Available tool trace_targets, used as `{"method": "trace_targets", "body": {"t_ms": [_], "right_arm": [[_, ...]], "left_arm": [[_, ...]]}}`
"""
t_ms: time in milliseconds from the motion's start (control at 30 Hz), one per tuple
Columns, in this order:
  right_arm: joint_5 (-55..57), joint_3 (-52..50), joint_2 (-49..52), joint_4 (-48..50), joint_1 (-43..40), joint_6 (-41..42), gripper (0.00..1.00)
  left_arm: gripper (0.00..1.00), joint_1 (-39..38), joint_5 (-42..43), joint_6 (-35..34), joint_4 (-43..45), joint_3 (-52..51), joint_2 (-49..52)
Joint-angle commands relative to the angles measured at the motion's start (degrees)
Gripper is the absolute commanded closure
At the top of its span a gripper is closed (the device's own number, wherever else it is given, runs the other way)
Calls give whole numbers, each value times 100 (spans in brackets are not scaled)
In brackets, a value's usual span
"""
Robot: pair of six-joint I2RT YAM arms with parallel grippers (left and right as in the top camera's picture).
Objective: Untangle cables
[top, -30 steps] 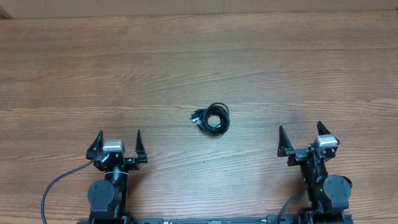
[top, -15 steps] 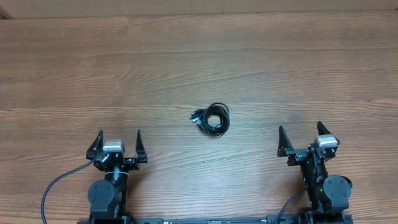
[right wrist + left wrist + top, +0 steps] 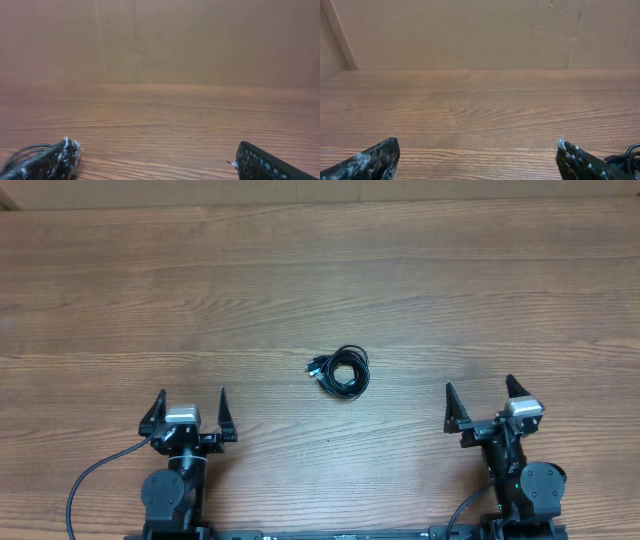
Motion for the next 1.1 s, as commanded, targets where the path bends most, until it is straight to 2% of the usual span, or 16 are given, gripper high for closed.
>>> {"method": "trace_targets", "body": {"t_ms": [0,100,167,233,367,433,500,600,667,867,933,1067], "right_arm": [[-170,-57,-68,42,-4,566,0],[-168,-57,-68,52,-4,1366,0],[-330,-57,-68,107,-4,2227,0],[-643,-57,-68,105,-4,2518,0],[-1718,-57,-68,715,-4,2542,0],[-2124,0,-68,1397,-4,2542,0],[-2271,219,-68,1797,-11,2514,0],[-2260,835,-59,1674,-15,2092,0],[-2133,1414,4,1198,-15,1609,0],[-1379,3456,981,-1040,-15,422,0],[-1316,4107,1563,-1768,-15,273,0],[-1484,5453,3141,-3215,-13,238,0]], "left_arm": [[0,33,-74,-35,15,-24,-50],[0,33,-74,-35,17,-24,-50],[0,33,-46,-63,24,-24,-50],[1,31,352,-361,-9,-24,-50],[0,33,846,-914,74,-24,-50],[0,33,1266,-1353,503,-24,-50],[0,33,1882,-1421,1128,-22,-50],[1,33,2699,-1425,2116,70,-50],[1,35,2728,-1596,2118,323,-48],[1,35,2717,-1255,1005,1923,332],[0,33,2721,-1062,278,2669,717],[0,33,2723,-378,-1827,4468,2087]]}}
